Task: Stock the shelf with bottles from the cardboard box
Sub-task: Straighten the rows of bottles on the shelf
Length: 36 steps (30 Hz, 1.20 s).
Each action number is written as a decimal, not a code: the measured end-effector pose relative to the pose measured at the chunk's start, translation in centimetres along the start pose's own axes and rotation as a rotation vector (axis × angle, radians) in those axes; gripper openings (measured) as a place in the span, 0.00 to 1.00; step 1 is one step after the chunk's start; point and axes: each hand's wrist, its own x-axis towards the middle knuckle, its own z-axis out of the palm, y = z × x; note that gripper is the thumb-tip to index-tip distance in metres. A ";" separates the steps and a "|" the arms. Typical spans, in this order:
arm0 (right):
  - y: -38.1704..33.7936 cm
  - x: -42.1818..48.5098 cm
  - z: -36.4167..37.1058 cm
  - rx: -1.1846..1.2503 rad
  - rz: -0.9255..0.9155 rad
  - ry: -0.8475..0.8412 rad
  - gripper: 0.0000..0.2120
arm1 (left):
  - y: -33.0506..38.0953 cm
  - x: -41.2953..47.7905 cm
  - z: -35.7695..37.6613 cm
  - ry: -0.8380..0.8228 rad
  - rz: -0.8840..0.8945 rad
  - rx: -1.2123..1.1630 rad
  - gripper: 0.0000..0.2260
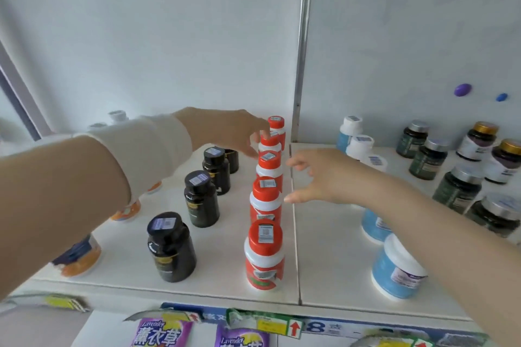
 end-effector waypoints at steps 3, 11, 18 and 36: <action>-0.3 0.5 3.1 0.232 0.077 0.048 0.30 | -0.9 0.0 1.2 -0.036 -0.031 -0.092 0.28; -0.3 1.9 8.5 0.663 0.169 0.253 0.23 | -1.2 -0.1 3.3 -0.024 0.123 -0.319 0.22; -0.1 2.0 9.1 0.705 0.193 0.330 0.19 | -1.6 -0.1 3.4 -0.023 0.147 -0.436 0.22; -0.1 1.5 8.3 0.647 0.208 0.199 0.27 | -0.7 -1.4 3.3 -0.022 0.093 -0.416 0.22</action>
